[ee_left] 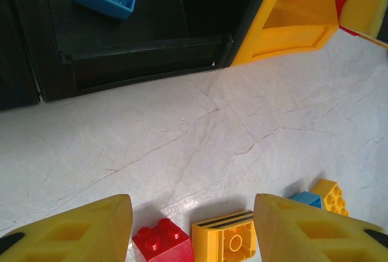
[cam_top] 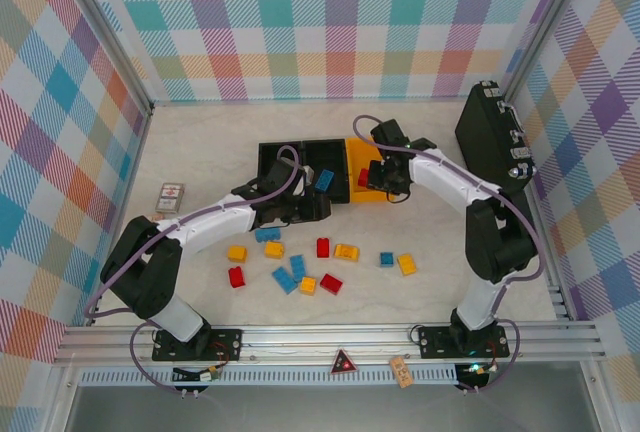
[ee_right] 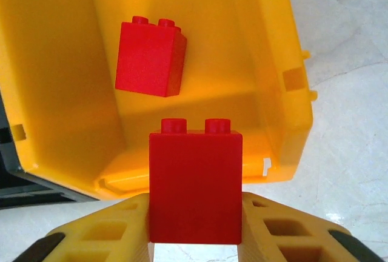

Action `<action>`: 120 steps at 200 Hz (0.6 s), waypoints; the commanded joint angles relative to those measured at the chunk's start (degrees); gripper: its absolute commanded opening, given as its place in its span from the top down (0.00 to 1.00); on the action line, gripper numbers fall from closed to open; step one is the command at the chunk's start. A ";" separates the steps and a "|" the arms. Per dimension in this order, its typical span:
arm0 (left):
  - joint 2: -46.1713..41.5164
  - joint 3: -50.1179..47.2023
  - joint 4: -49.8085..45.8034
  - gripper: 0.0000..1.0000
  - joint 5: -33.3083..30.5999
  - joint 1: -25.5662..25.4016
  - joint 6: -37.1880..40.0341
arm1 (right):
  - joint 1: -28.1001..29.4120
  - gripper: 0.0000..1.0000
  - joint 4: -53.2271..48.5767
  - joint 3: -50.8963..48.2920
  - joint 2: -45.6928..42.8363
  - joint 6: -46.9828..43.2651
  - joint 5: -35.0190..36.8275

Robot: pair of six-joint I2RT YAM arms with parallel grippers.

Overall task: Sort the legos into containers by color
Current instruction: Place the lego in the container.

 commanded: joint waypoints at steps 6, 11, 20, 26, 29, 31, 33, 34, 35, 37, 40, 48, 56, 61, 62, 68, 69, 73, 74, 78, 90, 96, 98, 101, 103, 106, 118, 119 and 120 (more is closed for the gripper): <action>-1.81 -1.22 0.81 0.45 -0.01 -0.77 -0.56 | 0.41 0.64 -3.10 3.35 2.34 -1.63 1.82; -1.81 -1.35 0.92 0.45 -0.01 -0.77 -0.57 | 0.41 0.64 -3.19 3.68 2.75 -1.59 2.00; -1.97 -1.49 0.89 0.45 -0.17 -0.73 -0.55 | 0.41 0.63 -3.37 4.19 3.34 -1.73 2.20; -2.01 -1.57 0.92 0.45 -0.18 -0.76 -0.53 | 0.41 0.63 -3.61 4.57 3.68 -1.68 2.41; -2.08 -1.58 0.89 0.45 -0.21 -0.78 -0.53 | 0.42 0.63 -3.68 4.74 3.87 -1.67 2.59; -2.08 -1.58 0.86 0.45 -0.26 -0.73 -0.56 | 0.41 0.63 -3.72 4.85 4.01 -1.71 2.69; -2.08 -1.58 0.83 0.45 -0.20 -0.77 -0.50 | 0.41 0.62 -3.86 4.93 4.14 -1.63 2.83; -2.08 -1.58 0.84 0.45 -0.19 -0.77 -0.49 | 0.50 0.62 -3.84 5.03 4.16 -1.61 2.87; -2.08 -1.53 0.84 0.45 -0.19 -0.78 -0.49 | 0.50 0.61 -3.92 5.08 4.21 -1.59 2.97; -2.08 -1.63 0.85 0.45 -0.19 -0.73 -0.48 | 0.50 0.61 -3.96 5.16 4.30 -1.52 3.16; -2.15 -1.66 0.80 0.45 -0.26 -0.78 -0.48 | 0.49 0.60 -4.06 5.25 4.35 -1.47 3.42; -2.24 -1.75 0.73 0.45 -0.27 -0.80 -0.52 | 0.53 0.57 -4.07 5.52 4.68 -1.33 3.77; -2.35 -1.75 0.61 0.45 -0.36 -0.78 -0.39 | 0.58 0.56 -4.19 5.89 5.01 -1.27 3.92; -2.39 -1.84 0.59 0.45 -0.36 -0.78 -0.41 | 0.59 0.55 -4.26 6.18 5.13 -1.27 4.04; -2.37 -1.84 0.54 0.45 -0.36 -0.78 -0.40 | 0.59 0.55 -4.31 6.22 5.14 -1.21 4.09; -2.59 -1.89 0.52 0.45 -0.44 -0.82 -0.39 | 0.67 0.54 -4.36 6.37 5.31 -1.09 4.20; -2.60 -1.91 0.46 0.45 -0.45 -0.80 -0.44 | 0.67 0.53 -4.36 6.41 5.32 -1.07 4.21; -2.69 -1.93 0.49 0.45 -0.57 -0.78 -0.36 | 0.75 0.53 -4.28 6.52 5.24 -1.13 4.22; -2.69 -1.93 0.50 0.45 -0.60 -0.78 -0.38 | 0.76 0.53 -4.31 6.57 5.28 -1.13 4.22; -2.87 -2.01 0.38 0.45 -0.63 -0.77 -0.32 | 0.85 0.52 -4.32 6.70 5.24 -1.13 4.29; -3.12 -2.09 0.18 0.45 -0.89 -0.73 -0.31 | 1.09 0.51 -4.43 7.16 5.16 -1.14 4.40; -3.28 -2.10 0.07 0.45 -0.98 -0.75 -0.32 | 1.27 0.51 -4.28 7.15 4.81 -1.08 4.40; -3.37 -2.08 -0.01 0.45 -1.02 -0.73 -0.35 | 1.35 0.51 -4.13 7.17 4.64 -1.15 4.44; -3.47 -2.08 -0.07 0.45 -1.13 -0.76 -0.31 | 1.43 0.51 -4.03 7.01 4.47 -1.22 4.48; -3.49 -2.05 -0.11 0.45 -1.17 -0.80 -0.31 | 1.46 0.51 -3.85 6.92 4.34 -1.27 4.49; -3.61 -2.16 -0.19 0.45 -1.23 -0.77 -0.36 | 1.59 0.51 -3.75 6.82 4.03 -1.30 4.49; -4.08 -2.19 -0.46 0.45 -1.59 -0.76 -0.43 | 1.80 0.51 -3.53 6.62 3.16 -1.45 4.32; -4.09 -2.24 -0.51 0.45 -1.63 -0.77 -0.41 | 1.81 0.51 -3.50 6.58 3.10 -1.43 4.31; -4.14 -2.26 -0.53 0.45 -1.66 -0.73 -0.40 | 1.81 0.51 -3.44 6.51 3.02 -1.46 4.31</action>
